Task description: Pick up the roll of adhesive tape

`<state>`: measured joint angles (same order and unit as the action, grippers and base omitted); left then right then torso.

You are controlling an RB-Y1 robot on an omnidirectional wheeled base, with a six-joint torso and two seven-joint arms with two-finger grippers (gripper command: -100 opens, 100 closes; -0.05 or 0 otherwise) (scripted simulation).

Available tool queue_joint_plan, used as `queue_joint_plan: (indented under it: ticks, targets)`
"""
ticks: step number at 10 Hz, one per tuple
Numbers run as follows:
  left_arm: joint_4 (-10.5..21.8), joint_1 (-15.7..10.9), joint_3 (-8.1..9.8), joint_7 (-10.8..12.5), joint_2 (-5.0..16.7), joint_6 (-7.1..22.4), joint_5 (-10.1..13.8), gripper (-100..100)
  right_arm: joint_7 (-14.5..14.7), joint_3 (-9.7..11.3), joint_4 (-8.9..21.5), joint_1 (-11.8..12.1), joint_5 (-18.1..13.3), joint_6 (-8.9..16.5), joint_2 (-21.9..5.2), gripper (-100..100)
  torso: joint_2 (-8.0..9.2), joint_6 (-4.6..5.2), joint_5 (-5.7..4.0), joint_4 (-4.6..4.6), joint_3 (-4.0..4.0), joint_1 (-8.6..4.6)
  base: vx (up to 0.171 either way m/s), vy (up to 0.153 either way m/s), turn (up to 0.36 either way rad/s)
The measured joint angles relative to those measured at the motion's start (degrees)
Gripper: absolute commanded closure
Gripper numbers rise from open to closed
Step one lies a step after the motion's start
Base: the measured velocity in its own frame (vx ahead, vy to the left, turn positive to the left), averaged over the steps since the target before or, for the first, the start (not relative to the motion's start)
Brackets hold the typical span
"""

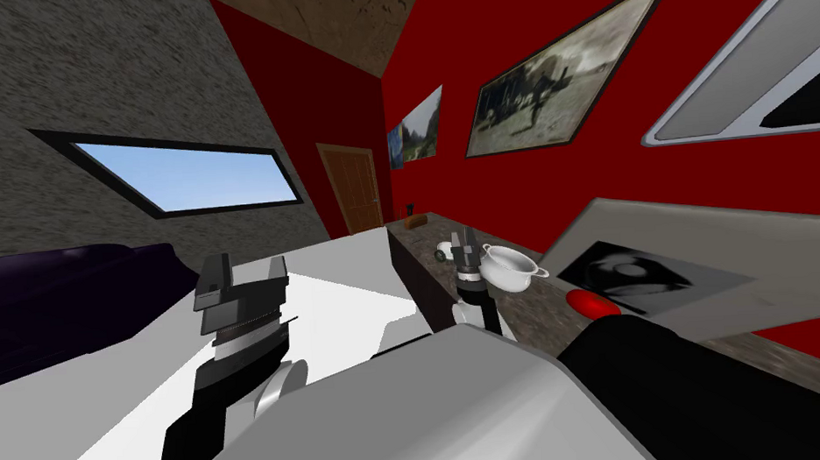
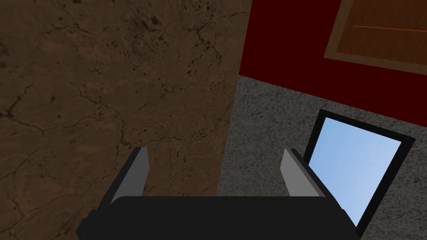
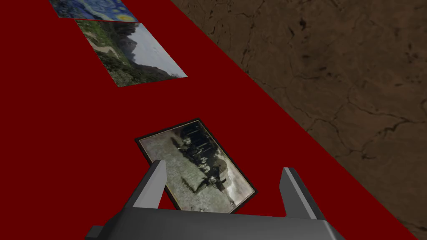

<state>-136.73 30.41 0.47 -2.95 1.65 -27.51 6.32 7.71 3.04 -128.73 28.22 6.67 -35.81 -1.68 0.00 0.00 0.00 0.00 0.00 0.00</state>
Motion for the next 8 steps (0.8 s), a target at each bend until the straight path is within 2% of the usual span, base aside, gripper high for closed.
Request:
queue_joint_plan:
  ticks: [4, 8]
  targets:
    - [0.0, 0.0, 0.0, 0.0, 0.0, 0.0, 0.0, 0, -0.8, -1.9, -0.2, 3.1, -3.9, 2.8, -5.0, -100, 0.07, 0.01, 0.03, 0.01, 0.04, 0.14, -0.009, 0.043, -0.041]
    - [0.0, 0.0, 0.0, 0.0, 0.0, 0.0, 0.0, 0, -2.7, -5.8, 0.8, 7.3, -9.7, 6.9, -11.4, -100, 0.01, 0.01, 0.05, 0.0, 0.0, 0.2, 0.003, 0.059, -0.04]
